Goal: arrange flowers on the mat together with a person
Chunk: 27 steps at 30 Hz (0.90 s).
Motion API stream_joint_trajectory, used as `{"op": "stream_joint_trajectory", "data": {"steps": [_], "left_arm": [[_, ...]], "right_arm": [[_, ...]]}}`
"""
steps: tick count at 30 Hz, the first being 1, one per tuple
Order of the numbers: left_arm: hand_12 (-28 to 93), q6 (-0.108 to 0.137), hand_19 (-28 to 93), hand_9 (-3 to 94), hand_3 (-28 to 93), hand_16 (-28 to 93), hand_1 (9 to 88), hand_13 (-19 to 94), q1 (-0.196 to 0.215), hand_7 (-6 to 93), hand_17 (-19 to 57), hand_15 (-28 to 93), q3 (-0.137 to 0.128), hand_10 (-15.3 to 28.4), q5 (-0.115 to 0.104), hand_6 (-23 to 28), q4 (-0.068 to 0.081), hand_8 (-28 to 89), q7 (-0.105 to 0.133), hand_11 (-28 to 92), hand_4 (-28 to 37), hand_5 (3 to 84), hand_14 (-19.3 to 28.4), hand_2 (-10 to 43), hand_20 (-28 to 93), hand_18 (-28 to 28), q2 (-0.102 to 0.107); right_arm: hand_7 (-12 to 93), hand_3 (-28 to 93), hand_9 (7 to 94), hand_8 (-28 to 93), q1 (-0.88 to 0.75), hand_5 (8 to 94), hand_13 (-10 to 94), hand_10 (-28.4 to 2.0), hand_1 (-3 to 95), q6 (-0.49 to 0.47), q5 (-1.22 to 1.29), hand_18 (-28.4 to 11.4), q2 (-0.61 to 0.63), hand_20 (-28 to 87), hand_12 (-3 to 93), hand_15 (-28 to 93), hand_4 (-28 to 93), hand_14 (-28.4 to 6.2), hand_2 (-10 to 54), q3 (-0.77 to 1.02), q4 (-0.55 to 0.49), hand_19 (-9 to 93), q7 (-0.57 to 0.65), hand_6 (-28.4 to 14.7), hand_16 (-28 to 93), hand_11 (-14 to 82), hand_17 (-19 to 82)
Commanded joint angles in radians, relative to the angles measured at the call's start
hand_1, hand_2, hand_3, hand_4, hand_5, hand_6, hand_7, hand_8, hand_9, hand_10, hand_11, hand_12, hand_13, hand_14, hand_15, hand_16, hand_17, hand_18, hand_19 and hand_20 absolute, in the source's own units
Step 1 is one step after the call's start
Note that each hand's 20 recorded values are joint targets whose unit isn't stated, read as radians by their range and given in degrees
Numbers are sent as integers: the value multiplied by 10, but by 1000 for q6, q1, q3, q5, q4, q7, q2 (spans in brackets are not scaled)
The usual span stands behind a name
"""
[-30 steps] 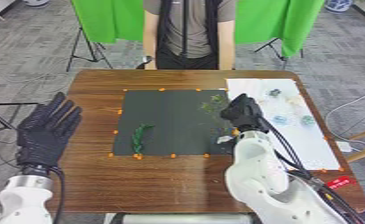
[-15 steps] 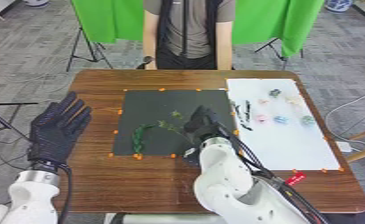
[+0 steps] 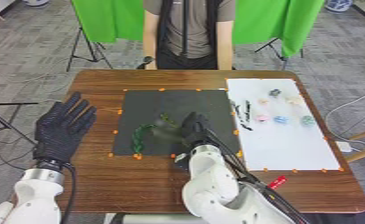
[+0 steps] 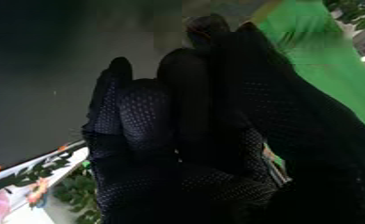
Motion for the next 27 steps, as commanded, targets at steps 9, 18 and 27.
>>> {"op": "stream_joint_trajectory", "data": {"steps": [9, 18, 27], "left_arm": [[47, -16, 294, 267, 753, -73, 243, 200, 41, 91, -53, 240, -24, 129, -9, 64, 1, -91, 26, 151, -283, 375, 131, 159, 79, 105, -16], [48, -15, 294, 268, 753, -73, 243, 202, 64, 96, -52, 242, -40, 128, -10, 64, -5, -91, 40, 153, -283, 378, 132, 160, 79, 105, -27], [48, -8, 295, 268, 754, -74, 248, 203, 71, 99, -52, 243, -45, 128, -15, 68, -7, -89, 43, 155, -283, 383, 132, 154, 80, 105, -31]], "right_arm": [[189, 751, 643, -108, -4, 676, 536, -173, 436, -72, 5, -274, 81, 244, 446, 756, -212, -204, -95, 13, -79, 814, -60, -45, 426, 522, 227], [259, 748, 577, -105, -35, 625, 483, -179, 476, -312, -72, -269, 146, 278, 426, 753, -282, -202, -95, 19, -85, 791, -106, -43, 450, 573, 203], [270, 674, 545, -106, -43, 588, 462, -178, 531, -421, -109, -261, 146, 300, 423, 747, -283, -195, -95, 19, -76, 776, -117, -44, 454, 582, 194]]}}
